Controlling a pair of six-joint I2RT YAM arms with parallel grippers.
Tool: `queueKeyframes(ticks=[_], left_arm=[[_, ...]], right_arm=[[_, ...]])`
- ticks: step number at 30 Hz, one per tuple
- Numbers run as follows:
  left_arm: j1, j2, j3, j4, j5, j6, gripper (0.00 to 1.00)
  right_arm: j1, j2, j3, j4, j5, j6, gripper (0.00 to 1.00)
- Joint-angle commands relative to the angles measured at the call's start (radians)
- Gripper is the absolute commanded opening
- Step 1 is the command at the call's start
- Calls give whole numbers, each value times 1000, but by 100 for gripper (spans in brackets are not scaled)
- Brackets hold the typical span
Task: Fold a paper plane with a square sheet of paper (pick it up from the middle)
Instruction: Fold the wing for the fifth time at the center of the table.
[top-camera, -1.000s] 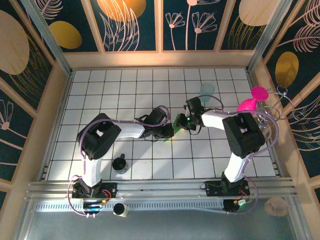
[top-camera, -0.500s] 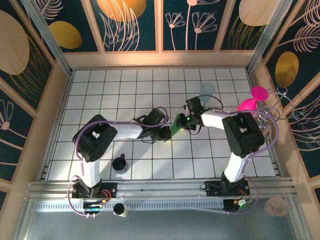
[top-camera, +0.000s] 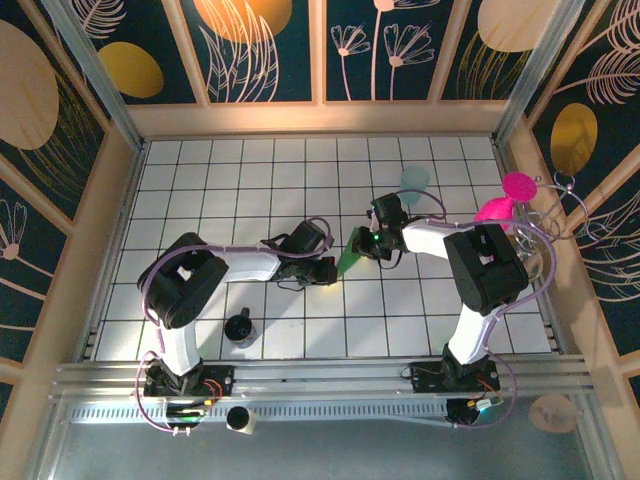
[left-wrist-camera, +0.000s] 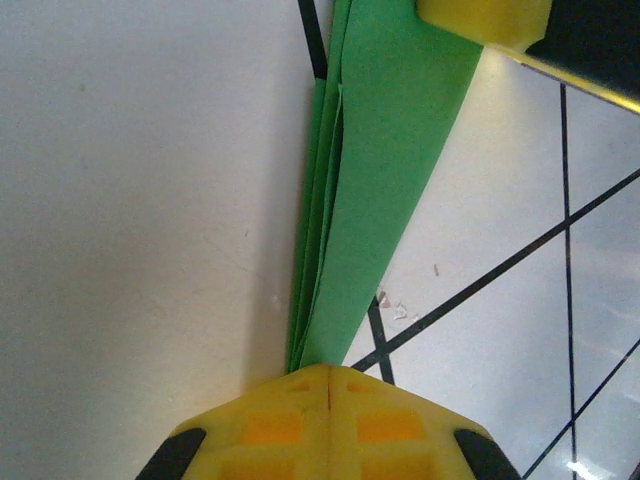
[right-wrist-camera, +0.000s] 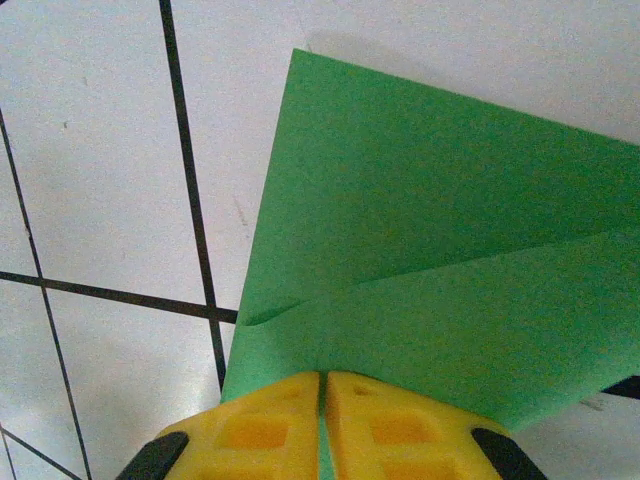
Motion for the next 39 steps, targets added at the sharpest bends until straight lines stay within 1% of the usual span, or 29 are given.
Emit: queueKeyframes(ticks=[1, 12, 15, 19, 23, 29, 39], left_arm=[[-12, -13, -38, -211, -11, 45, 0], [-36, -38, -43, -294, -61, 63, 0], [-35, -85, 2, -318, -61, 86, 0], [-31, -136, 81, -322, -94, 116, 1], [-23, -129, 111, -238, -92, 94, 1], [-20, -29, 137, -71, -68, 14, 0], [1, 60, 128, 25, -83, -35, 0]], right_arm=[[-16, 86, -33, -104, 106, -17, 13], [-14, 90, -32, -105, 103, -17, 13], [-15, 88, -31, -104, 99, -17, 13], [-15, 83, -33, -98, 92, -17, 13], [-14, 79, -36, -88, 77, -15, 13], [-15, 64, -42, -74, 57, -17, 13], [-16, 30, -12, -45, -13, -30, 13]])
